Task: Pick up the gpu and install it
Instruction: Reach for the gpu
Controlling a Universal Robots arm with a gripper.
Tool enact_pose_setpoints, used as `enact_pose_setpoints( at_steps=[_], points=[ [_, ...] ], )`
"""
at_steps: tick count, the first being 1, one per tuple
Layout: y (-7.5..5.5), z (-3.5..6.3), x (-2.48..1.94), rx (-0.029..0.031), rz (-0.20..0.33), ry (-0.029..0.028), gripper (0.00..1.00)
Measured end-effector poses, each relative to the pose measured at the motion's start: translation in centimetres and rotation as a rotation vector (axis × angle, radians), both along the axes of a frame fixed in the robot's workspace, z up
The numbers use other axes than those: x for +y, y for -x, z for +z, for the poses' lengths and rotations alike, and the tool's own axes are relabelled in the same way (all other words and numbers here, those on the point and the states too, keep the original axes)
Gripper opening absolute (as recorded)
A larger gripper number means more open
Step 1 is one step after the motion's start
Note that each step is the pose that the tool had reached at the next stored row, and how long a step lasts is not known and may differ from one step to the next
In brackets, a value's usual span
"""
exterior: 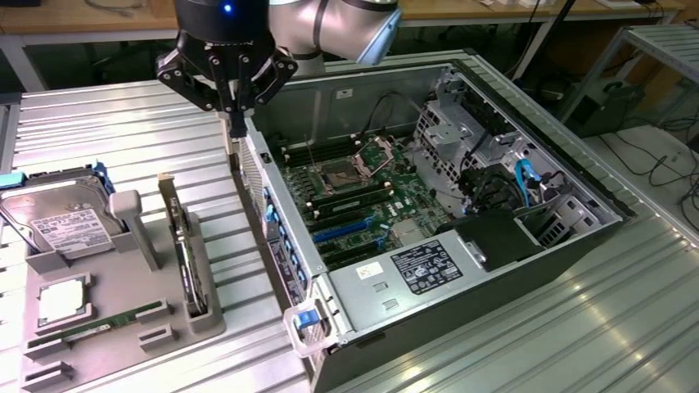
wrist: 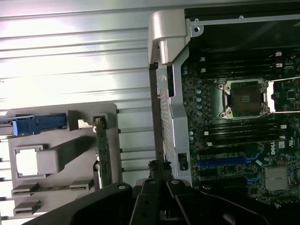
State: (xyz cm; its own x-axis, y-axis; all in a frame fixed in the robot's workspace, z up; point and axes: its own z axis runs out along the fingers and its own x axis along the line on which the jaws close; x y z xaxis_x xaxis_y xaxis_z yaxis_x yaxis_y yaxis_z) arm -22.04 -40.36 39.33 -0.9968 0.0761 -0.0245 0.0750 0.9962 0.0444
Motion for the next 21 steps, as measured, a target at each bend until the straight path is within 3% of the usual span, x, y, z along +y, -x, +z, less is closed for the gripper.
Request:
enact_pose_setpoints(
  at_steps=[7,11,17,21],
  points=[
    [1.0,0.0,-0.16,0.0,0.0,0.0,0.11],
    [1.4,0.0,-0.48,0.0,0.0,0.0,0.11],
    [2.1,0.0,-1.13,0.0,0.0,0.0,0.11],
    [2.9,0.0,-1.98,-0.0002,0.001,0.0,0.11]
  ],
)
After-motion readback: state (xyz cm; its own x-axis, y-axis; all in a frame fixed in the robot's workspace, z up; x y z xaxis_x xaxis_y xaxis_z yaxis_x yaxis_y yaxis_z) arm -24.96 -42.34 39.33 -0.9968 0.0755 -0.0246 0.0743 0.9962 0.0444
